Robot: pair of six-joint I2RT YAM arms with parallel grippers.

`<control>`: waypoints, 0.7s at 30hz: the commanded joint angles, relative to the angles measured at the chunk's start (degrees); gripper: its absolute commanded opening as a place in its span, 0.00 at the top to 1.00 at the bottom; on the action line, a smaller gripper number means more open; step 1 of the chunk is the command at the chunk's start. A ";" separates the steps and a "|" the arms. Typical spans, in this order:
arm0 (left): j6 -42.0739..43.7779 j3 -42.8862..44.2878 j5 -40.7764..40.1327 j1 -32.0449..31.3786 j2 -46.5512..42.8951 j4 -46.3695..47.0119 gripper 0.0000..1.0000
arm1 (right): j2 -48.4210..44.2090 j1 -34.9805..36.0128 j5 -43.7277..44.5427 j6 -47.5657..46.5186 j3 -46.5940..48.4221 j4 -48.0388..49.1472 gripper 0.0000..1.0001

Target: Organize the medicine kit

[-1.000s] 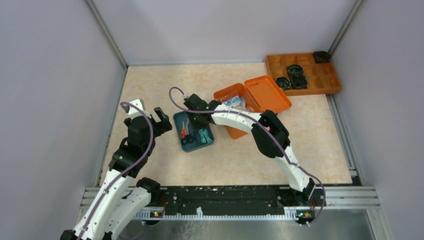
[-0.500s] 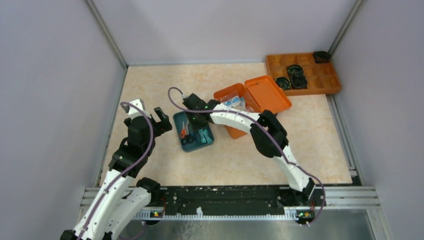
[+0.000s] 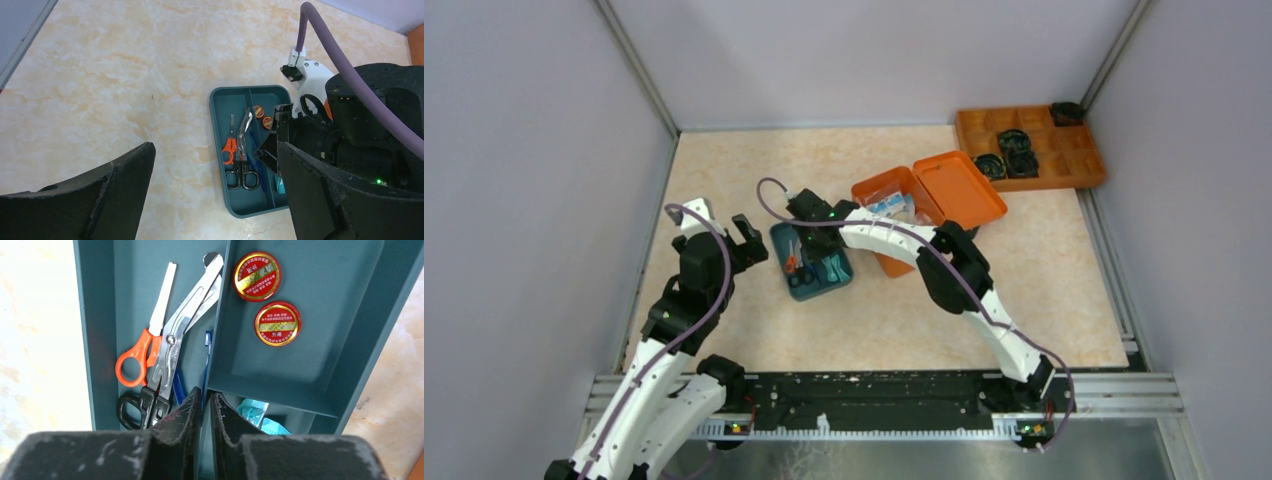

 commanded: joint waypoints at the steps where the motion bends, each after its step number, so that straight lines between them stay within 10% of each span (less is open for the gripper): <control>1: 0.36 0.13 -0.72 0.32 -0.47 -0.36 0.01 | -0.41 0.30 2.33 -1.07 1.28 0.06 0.94; 21: 1.08 5.28 -3.65 0.30 -6.91 -3.71 0.01 | -4.26 0.22 0.69 -2.45 16.10 -8.80 1.00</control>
